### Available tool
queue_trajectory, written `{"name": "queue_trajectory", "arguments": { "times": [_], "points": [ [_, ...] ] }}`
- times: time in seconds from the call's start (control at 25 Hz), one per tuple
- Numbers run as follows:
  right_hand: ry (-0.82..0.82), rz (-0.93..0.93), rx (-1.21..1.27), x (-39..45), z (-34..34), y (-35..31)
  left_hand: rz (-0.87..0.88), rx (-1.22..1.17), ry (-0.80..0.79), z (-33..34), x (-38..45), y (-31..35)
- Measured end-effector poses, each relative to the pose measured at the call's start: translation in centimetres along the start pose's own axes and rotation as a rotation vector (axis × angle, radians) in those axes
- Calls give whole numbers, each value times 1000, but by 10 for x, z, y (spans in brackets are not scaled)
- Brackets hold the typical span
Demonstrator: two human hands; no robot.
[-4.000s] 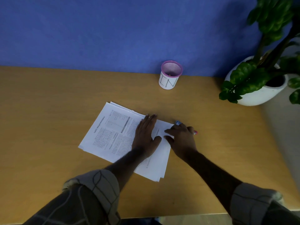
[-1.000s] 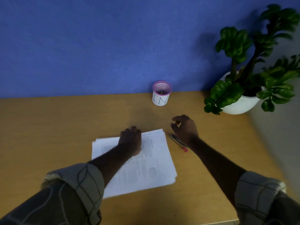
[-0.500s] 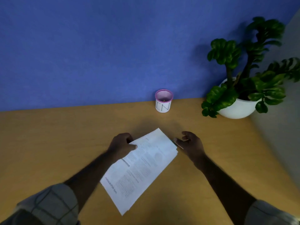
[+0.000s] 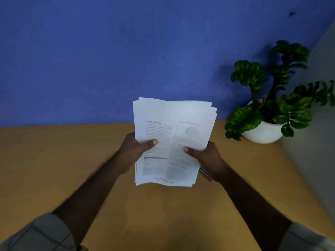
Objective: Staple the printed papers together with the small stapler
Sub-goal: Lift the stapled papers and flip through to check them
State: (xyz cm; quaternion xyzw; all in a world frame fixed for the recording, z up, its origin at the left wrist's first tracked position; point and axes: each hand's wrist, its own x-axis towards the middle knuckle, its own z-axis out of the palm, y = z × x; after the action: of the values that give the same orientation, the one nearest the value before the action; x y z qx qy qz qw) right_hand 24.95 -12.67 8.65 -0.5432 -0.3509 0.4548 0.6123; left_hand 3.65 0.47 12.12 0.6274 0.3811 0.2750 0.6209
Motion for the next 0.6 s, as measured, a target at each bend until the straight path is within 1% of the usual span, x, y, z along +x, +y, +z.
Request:
{"name": "queue_trajectory", "arguments": {
  "times": [0.12,0.2,0.28,0.36,0.48,0.6],
  "points": [
    [107,-139,-48,-1,9,-7,63,-81,84,2,-4,-5],
    [164,-172,-86,-5,15,4,73,-133,108,2,-11,-21],
    [218,-110,-258,-13,16,27,-1,-107,104,4,-22,-46],
    [202,10,-376,-22,13,52,-77,-65,88,6,-33,-70],
    [209,38,-353,-27,10,65,-25,-127,133,6,-39,-84],
    [214,92,-344,-24,11,64,-25,-85,198,14,-36,-84]
  ]
}}
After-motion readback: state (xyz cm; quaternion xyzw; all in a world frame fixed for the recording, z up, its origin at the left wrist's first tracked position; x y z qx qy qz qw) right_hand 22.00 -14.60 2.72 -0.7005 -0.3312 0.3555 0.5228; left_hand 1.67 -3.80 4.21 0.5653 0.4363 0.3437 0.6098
